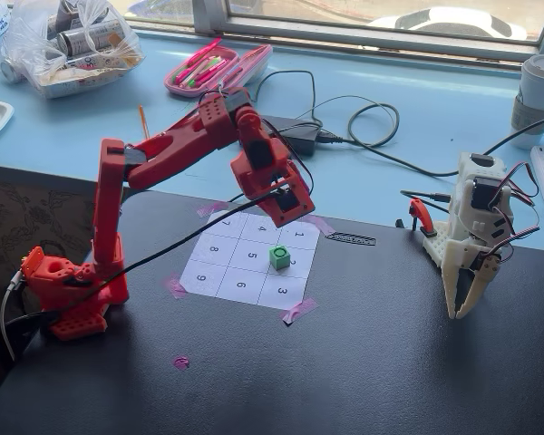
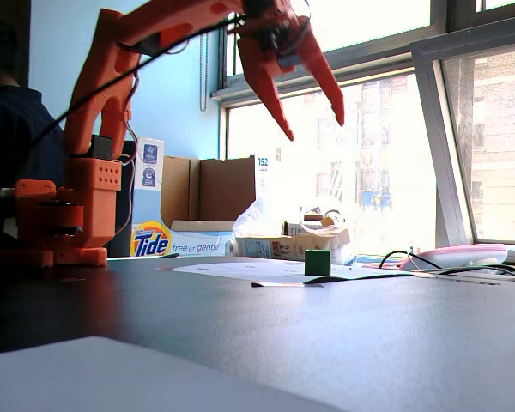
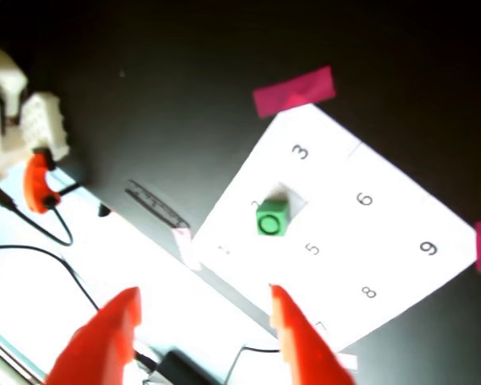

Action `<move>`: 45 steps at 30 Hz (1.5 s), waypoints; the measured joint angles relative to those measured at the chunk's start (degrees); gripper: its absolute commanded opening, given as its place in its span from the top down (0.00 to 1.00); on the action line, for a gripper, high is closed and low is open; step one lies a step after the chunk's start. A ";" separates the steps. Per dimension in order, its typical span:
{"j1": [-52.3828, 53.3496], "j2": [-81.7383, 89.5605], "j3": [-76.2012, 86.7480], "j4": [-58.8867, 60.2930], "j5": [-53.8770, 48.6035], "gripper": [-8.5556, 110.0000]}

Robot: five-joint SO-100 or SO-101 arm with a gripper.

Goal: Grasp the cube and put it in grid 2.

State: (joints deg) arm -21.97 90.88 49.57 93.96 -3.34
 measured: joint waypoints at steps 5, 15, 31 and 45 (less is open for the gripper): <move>8.70 20.21 14.33 1.76 0.00 0.73; 21.45 59.24 57.39 -5.27 -3.69 0.73; 26.02 90.97 115.31 -30.23 -0.26 0.93; 26.02 98.26 123.66 -29.79 1.58 0.93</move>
State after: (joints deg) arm 4.04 189.14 173.23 64.16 -1.76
